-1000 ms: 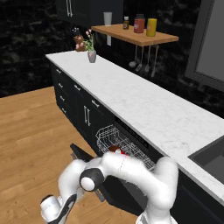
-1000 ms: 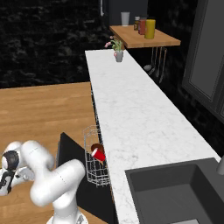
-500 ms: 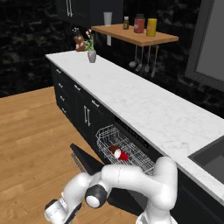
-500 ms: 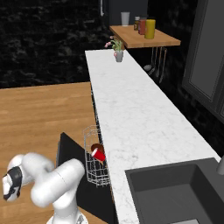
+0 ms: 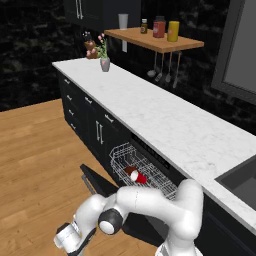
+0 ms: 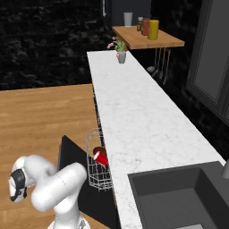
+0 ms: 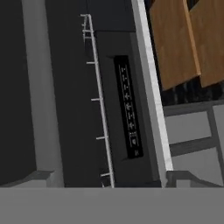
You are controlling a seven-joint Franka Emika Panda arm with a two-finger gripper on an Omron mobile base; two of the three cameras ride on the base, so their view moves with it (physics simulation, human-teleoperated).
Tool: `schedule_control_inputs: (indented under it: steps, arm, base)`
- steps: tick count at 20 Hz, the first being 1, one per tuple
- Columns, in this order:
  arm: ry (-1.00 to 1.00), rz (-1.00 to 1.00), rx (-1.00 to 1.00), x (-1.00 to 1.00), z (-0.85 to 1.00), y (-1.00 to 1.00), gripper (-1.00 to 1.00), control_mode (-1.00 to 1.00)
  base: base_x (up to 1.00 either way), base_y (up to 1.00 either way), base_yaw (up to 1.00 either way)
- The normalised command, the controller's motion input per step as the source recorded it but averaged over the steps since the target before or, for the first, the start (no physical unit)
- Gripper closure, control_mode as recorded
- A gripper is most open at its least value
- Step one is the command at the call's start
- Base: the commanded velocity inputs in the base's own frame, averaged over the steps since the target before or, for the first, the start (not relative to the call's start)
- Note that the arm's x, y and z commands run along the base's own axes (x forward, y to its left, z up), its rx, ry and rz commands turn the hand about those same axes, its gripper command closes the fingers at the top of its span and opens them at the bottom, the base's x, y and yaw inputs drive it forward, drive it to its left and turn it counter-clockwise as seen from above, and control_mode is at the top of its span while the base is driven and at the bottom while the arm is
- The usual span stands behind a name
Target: Pick up the cup and bowl from the counter, place them in the dishwasher, and close the dishwasher door.
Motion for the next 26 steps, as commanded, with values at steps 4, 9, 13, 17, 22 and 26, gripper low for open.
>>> schedule_control_inputs:
  steps: [4,9,13,17,22,26]
  arm:
    - [0.10,0.00,0.00,0.25,-0.54,0.00,-1.00,-1.00]
    - [0.06,0.00,0.00,0.19,-0.54,0.00,-1.00,-1.00]
    - [0.00,-0.01,0.00,0.22,-0.44,0.00,-1.00,-1.00]
    - [0.00,-0.04,-0.05,0.16,-0.30,-0.12,-1.00,-1.00]
    - [-0.05,-0.10,-0.14,0.17,-0.09,-0.37,-1.00,-1.00]
    - [-0.12,-0.15,-0.21,0.18,0.01,-0.55,-1.00,-1.00]
  base:
    - [0.00,0.00,0.00]
    - [0.00,0.00,0.00]
    - [0.00,0.00,0.00]
    - [0.00,0.00,0.00]
    - [0.00,0.00,0.00]
    - [0.00,0.00,0.00]
